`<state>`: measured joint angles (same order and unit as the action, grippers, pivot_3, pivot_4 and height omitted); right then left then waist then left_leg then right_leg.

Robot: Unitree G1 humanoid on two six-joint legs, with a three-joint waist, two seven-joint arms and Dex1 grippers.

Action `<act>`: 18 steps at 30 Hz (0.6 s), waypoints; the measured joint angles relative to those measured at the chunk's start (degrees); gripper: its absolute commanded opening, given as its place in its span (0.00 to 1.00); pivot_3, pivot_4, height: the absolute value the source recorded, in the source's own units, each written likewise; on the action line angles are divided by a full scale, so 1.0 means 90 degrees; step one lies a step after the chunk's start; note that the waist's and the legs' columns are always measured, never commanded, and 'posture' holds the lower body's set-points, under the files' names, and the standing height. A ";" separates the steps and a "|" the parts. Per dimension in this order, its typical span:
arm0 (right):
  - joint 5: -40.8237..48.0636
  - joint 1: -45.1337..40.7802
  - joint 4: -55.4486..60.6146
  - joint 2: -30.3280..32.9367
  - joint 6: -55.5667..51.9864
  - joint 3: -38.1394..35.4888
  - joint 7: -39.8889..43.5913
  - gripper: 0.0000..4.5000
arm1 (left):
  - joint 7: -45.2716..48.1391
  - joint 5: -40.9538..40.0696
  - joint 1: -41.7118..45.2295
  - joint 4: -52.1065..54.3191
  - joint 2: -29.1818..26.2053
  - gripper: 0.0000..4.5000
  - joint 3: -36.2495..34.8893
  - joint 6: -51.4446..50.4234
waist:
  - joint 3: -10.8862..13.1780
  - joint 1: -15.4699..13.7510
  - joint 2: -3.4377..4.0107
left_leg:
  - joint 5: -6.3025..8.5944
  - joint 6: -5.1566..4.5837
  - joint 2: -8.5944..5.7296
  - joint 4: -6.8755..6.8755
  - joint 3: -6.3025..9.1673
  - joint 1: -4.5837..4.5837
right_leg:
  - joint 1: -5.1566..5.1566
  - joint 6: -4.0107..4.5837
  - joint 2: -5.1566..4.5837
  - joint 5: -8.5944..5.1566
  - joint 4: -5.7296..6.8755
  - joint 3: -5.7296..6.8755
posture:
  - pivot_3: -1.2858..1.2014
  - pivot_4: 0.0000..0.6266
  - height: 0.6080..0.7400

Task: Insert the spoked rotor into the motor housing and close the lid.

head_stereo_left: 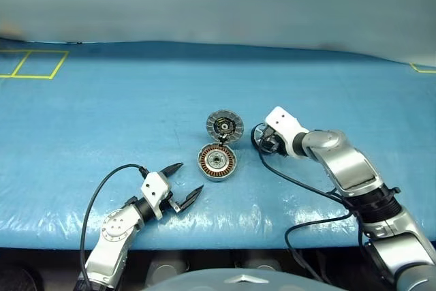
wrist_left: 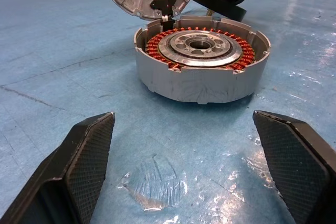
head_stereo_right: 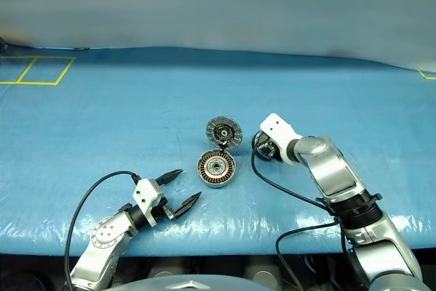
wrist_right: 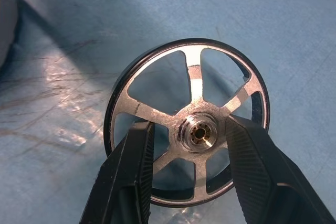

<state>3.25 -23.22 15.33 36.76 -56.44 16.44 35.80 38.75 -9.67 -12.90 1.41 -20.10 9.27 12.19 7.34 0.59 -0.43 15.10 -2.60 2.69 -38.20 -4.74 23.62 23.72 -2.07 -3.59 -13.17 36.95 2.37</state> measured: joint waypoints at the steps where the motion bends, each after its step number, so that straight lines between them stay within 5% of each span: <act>1: 0.0024 0.0050 0.0207 0.0076 -0.0098 -0.0009 0.0004 0.38 | 0.0000 -0.0002 0.0002 0.0000 0.0000 1.00 0.0000 0.0000 | 0.0002 0.0000 0.0003 | 0.0000 0.0000 -0.0001 0.0000 -0.0001 0.0003 | 0.0003 0.0000 -0.0001 0.0000 0.0000 -0.0001 | 0.52 0.24 1.00; 9: 0.0651 0.0525 0.2207 0.1010 -0.0493 -0.0432 0.0611 0.29 | 0.0001 -0.0059 0.0027 0.0000 -0.0014 1.00 -0.0121 -0.0001 | 0.0004 0.0002 0.0001 | 0.0001 -0.0001 0.0000 0.0002 0.0007 0.0004 | 0.0003 0.0006 -0.0002 -0.0004 -0.0003 0.0005 | 0.52 0.24 1.00; 18: 0.1688 0.0312 0.3472 0.0313 -0.0843 -0.0346 0.0585 0.29 | 0.0016 -0.0085 0.0099 0.0010 -0.0033 1.00 -0.0219 -0.0022 | 0.0005 0.0001 -0.0003 | 0.0001 -0.0001 -0.0003 -0.0008 0.0008 0.0000 | -0.0003 0.0005 -0.0008 -0.0004 -0.0002 0.0004 | 0.52 0.24 1.00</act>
<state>18.44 -20.41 46.58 39.57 -64.03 13.33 41.07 38.90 -10.43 -12.01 1.51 -20.39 7.30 12.00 7.38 0.59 -0.45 15.11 -2.61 2.66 -38.28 -4.66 23.63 23.69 -2.02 -3.67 -13.20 36.93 2.41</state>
